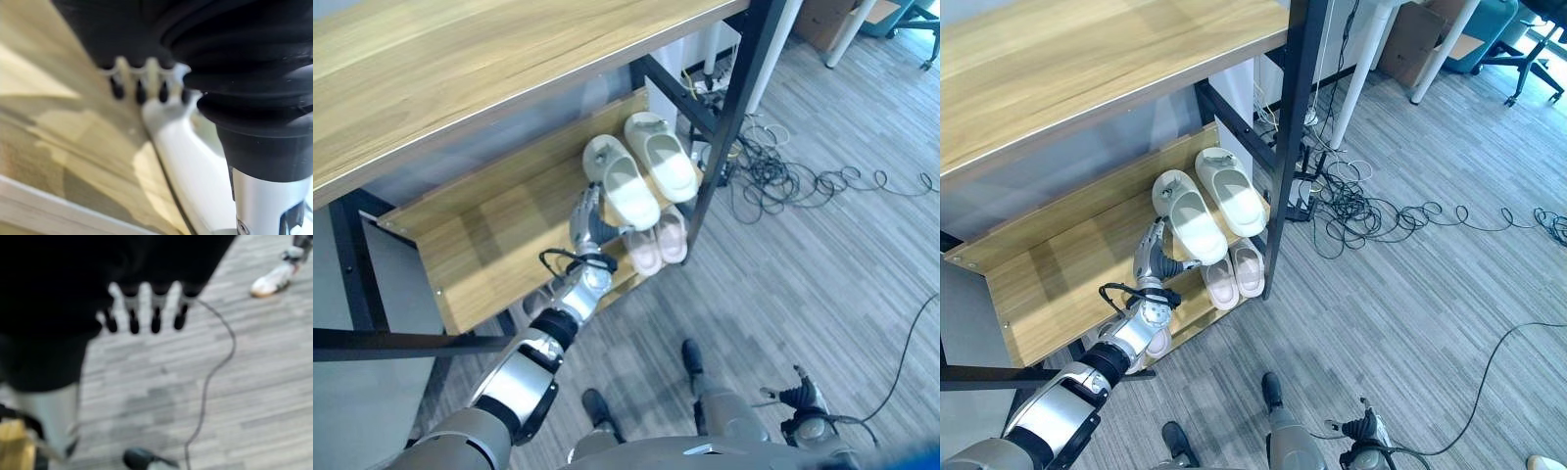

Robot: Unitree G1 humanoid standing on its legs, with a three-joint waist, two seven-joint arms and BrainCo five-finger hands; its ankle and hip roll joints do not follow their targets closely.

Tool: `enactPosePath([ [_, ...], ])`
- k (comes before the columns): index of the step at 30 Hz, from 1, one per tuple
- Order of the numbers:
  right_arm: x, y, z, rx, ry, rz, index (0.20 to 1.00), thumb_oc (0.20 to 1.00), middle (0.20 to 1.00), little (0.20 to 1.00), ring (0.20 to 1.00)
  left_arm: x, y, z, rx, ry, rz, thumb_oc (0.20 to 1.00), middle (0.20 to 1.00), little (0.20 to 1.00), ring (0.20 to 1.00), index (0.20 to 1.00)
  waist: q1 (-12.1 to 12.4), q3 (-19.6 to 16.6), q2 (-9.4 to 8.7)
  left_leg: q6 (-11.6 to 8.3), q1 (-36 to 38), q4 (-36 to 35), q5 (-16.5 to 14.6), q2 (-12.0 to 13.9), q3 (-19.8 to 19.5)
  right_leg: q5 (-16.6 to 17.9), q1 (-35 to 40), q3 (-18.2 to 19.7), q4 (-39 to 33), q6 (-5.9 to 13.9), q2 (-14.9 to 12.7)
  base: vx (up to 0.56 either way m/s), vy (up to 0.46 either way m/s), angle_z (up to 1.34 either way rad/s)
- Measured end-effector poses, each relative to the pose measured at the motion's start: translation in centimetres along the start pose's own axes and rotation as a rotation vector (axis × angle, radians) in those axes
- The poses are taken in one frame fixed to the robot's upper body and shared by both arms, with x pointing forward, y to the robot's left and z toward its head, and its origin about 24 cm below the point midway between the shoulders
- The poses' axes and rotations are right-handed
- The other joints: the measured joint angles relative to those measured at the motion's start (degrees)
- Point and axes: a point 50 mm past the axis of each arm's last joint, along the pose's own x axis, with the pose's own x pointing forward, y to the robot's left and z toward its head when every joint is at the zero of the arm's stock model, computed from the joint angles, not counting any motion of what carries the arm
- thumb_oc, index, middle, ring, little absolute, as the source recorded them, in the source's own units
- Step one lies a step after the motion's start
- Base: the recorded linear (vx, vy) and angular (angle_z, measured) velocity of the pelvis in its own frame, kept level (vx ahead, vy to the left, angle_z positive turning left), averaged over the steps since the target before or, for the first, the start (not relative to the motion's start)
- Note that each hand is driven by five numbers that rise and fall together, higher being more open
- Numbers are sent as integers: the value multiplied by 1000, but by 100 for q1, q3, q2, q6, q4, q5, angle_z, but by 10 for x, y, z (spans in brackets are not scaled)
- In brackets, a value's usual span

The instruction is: Arrange the slippers neatly on the shoe rack.

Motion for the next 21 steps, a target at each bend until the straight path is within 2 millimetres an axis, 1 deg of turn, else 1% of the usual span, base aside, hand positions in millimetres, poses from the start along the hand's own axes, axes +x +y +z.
enactPosePath([
  [10,0,0,0,-1,1,-1,1000,1000,1000,1000,1000,0,-4,4,29,-25,-24,1000,1000,1000,1000,1000,11,-3,-2,0,-23,1,0,8,-2,-11,-22,0,0,0,3,-1,-8,0],
  [13,0,0,-3,-11,13,-3,1000,1000,1000,1000,1000,6,-6,13,66,-64,-32,1000,1000,1000,1000,1000,-3,-3,-13,-6,-79,0,-4,19,4,-17,-86,5,0,1,13,3,-39,-2],
  [16,1,-1,0,-10,5,-5,1000,1000,1000,1000,1000,15,-4,19,84,-71,-21,1000,1000,1000,1000,1000,-7,-31,-78,-12,-164,1,-11,27,1,-35,-166,4,1,0,18,7,-23,0],
  [17,2,-1,2,-9,0,-7,1000,1000,1000,1000,1000,18,0,21,85,-83,-9,1000,1000,1000,1000,1000,-10,-53,-118,-8,-228,2,-8,26,7,20,-239,8,3,-23,23,5,-52,-2],
  [19,2,-1,2,-8,-1,-7,1000,1000,1000,1000,1000,21,3,21,96,-93,-3,1000,1000,1000,1000,1000,-16,-78,-211,-8,-259,2,-8,34,7,55,-276,5,19,-14,30,23,-35,-2],
  [21,0,5,4,1,-2,5,1000,1000,1000,1000,1000,21,5,20,103,-89,0,1000,1000,1000,1000,1000,-16,-134,-337,-13,-258,1,-5,56,6,14,-272,4,5,13,47,43,-11,-1],
])
